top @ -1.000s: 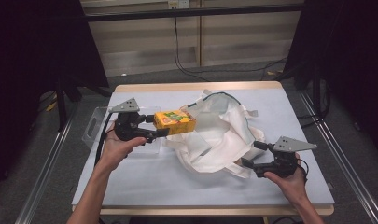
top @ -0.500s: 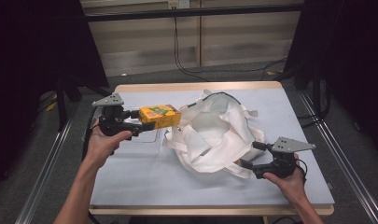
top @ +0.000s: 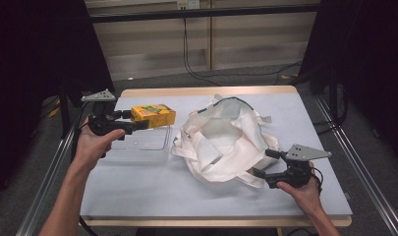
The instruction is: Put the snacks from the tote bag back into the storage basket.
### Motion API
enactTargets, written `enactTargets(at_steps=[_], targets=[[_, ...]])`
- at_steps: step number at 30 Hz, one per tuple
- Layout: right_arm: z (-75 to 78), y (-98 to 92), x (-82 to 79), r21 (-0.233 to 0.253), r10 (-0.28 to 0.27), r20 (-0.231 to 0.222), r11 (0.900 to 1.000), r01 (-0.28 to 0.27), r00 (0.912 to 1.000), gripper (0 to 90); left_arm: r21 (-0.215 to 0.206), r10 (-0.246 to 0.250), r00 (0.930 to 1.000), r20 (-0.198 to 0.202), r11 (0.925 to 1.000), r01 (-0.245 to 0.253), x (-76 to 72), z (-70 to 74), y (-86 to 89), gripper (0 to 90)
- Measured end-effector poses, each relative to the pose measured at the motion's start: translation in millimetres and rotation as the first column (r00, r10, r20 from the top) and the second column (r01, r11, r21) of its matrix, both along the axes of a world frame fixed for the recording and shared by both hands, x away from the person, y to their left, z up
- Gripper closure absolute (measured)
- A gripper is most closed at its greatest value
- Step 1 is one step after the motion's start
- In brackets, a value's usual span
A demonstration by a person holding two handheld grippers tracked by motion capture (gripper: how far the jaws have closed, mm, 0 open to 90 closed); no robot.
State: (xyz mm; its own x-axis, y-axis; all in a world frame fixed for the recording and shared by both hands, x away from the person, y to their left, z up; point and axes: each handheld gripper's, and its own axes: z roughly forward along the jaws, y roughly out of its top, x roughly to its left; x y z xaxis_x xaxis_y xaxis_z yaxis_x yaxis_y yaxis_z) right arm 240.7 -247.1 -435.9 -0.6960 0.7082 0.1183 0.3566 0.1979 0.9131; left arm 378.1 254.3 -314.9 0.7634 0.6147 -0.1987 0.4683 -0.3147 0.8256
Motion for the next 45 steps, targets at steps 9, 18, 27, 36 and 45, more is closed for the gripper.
enactTargets(at_steps=[9,18,27,36,45], targets=[[-0.2,-0.5,-0.1,-0.004,0.0,0.0,1.0,0.0,1.0,16.9,0.062,0.077,0.9953,-0.06,0.9954,-0.073,12.4,-1.0,6.3,27.8],[0.9,1.0,1.7,0.007,0.008,0.005,1.0,-0.008,1.0,16.8,0.106,0.13,0.9847,-0.116,0.9873,-0.118,19.8,0.2,4.0,27.8],[0.1,-2.4,0.8,0.007,-0.003,0.002,1.0,0.003,1.0,16.8,0.174,0.219,0.9562,-0.194,0.9669,-0.187,37.8,-7.3,4.9,27.8],[-0.8,-0.4,2.9,-0.003,0.005,0.0,1.0,-0.005,1.0,16.8,0.247,0.278,0.9282,-0.247,0.9445,-0.217,52.6,-11.7,1.3,27.8],[-2.7,-0.2,2.7,-0.014,0.007,-0.002,1.0,-0.007,1.0,16.8,0.293,0.306,0.9024,-0.303,0.931,-0.218,65.2,-23.7,-2.1,27.8]])
